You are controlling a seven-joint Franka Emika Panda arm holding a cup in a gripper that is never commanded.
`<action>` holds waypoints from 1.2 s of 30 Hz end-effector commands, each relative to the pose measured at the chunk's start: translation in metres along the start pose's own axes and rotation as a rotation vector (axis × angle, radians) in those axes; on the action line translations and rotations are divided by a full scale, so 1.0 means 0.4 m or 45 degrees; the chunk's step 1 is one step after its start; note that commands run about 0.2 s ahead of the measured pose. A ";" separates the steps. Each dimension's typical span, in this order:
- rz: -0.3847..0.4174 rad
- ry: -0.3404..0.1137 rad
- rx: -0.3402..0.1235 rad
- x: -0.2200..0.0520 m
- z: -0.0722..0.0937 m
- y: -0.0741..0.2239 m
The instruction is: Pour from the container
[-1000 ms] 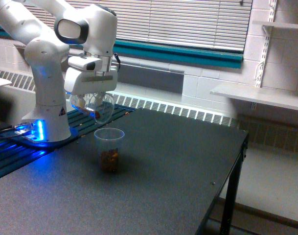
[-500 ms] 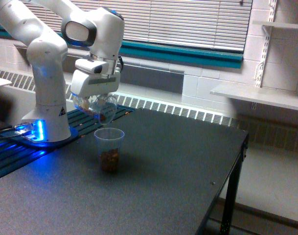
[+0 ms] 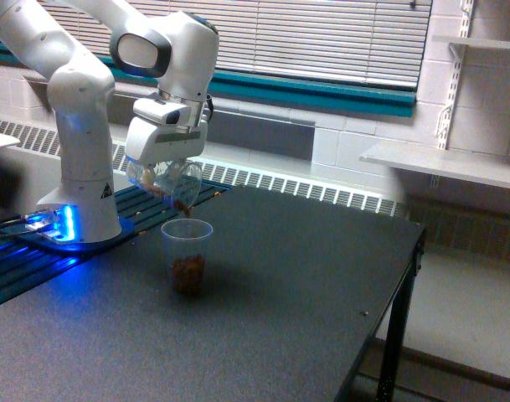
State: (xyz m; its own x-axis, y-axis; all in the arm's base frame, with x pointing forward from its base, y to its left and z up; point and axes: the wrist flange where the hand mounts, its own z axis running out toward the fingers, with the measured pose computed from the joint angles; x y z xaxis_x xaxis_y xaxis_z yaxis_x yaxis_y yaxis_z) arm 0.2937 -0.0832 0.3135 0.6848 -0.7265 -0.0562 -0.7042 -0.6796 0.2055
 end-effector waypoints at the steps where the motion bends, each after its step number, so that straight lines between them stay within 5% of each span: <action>1: -0.033 -0.022 -0.033 -0.014 0.013 -0.003; 19: -0.039 -0.033 -0.038 -0.020 0.013 -0.007; 36: -0.038 0.019 -0.004 -0.021 -0.014 -0.009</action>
